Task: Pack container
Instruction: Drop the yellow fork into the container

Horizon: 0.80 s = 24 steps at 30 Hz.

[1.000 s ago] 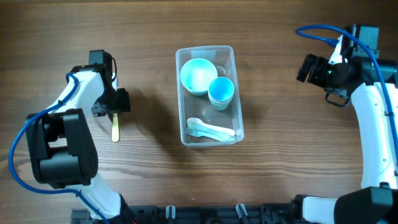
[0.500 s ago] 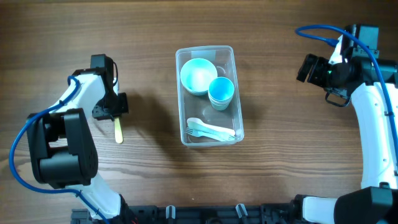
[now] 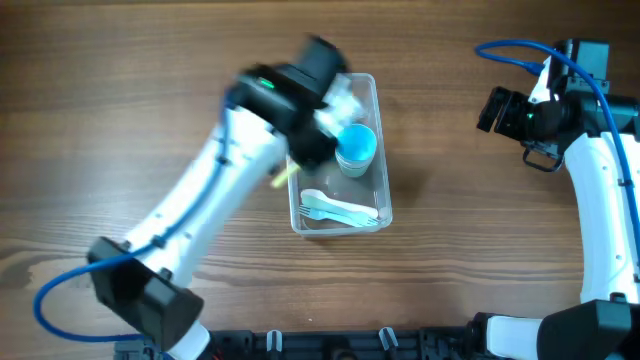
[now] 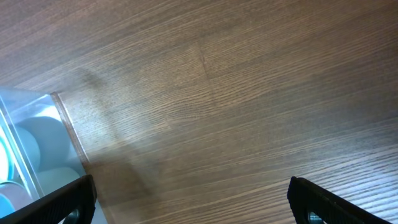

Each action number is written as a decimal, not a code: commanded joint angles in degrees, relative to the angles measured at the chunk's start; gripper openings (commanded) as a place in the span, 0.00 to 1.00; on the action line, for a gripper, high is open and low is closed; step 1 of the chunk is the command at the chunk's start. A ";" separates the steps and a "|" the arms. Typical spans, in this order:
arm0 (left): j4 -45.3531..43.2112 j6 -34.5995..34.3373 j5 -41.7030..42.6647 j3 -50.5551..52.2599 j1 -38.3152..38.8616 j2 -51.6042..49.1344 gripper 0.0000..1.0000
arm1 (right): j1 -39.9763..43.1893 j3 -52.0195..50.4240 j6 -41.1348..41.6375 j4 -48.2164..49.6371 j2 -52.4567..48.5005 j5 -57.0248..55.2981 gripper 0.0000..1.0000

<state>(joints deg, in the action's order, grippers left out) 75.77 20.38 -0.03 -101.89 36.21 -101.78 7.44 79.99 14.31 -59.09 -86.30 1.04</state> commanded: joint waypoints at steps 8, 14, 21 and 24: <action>-4.22 17.27 6.12 9.33 10.56 -6.34 0.08 | 0.24 -0.07 0.85 0.15 -0.13 0.28 1.00; -3.96 8.39 -0.61 7.89 10.56 -4.26 1.00 | 0.24 -0.07 0.85 0.15 -0.13 0.28 1.00; -1.33 -24.35 -16.57 4.09 1.86 15.47 1.00 | 0.24 -0.07 0.85 0.15 -0.13 0.28 1.00; 5.42 -41.48 -16.48 4.09 -15.61 23.76 1.00 | 0.24 -0.07 0.83 0.15 -0.13 0.28 1.00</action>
<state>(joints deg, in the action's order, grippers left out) 76.12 -1.04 -13.85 -97.30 34.22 -83.83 7.44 79.99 14.31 -59.09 -86.30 1.04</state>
